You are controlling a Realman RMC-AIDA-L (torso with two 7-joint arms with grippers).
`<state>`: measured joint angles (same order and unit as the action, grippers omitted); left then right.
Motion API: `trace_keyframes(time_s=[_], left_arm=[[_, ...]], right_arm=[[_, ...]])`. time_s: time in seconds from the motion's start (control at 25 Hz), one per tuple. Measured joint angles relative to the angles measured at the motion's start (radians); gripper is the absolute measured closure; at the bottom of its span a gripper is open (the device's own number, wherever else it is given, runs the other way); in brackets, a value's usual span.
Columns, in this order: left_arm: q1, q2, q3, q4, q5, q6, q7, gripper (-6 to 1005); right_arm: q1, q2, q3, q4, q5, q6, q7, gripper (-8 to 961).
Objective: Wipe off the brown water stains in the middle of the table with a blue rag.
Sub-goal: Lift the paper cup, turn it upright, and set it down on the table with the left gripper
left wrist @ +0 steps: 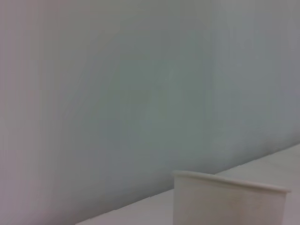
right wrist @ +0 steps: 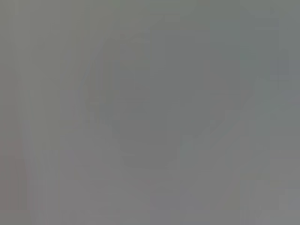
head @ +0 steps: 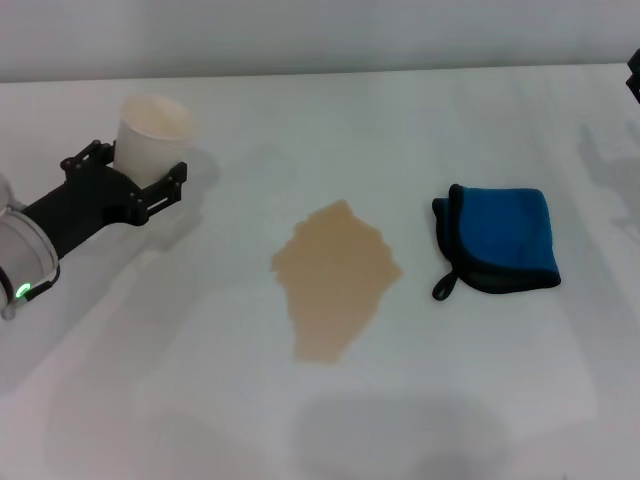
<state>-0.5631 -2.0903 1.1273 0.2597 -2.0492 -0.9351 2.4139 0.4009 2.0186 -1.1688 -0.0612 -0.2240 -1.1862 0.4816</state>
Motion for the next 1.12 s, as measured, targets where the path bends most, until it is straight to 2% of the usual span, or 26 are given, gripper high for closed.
trace_keyframes(time_s=[0.32,0.68,1.12], left_arm=[[0.0,-0.006,0.0,-0.097,-0.122,-0.025,0.069,183],[0.0,-0.011,0.0,-0.149,-0.126,-0.051,0.151,178],[0.019,-0.011,-0.007,-0.16,-0.127,-0.038,0.157,175]], right_arm=[[0.0,0.0,0.0,-0.013,0.0,0.007,0.0,217],[0.012,0.002,-0.004,-0.018,-0.001,0.02,0.0,217],[0.013,0.006,-0.008,-0.016,-0.005,0.022,0.0,217]])
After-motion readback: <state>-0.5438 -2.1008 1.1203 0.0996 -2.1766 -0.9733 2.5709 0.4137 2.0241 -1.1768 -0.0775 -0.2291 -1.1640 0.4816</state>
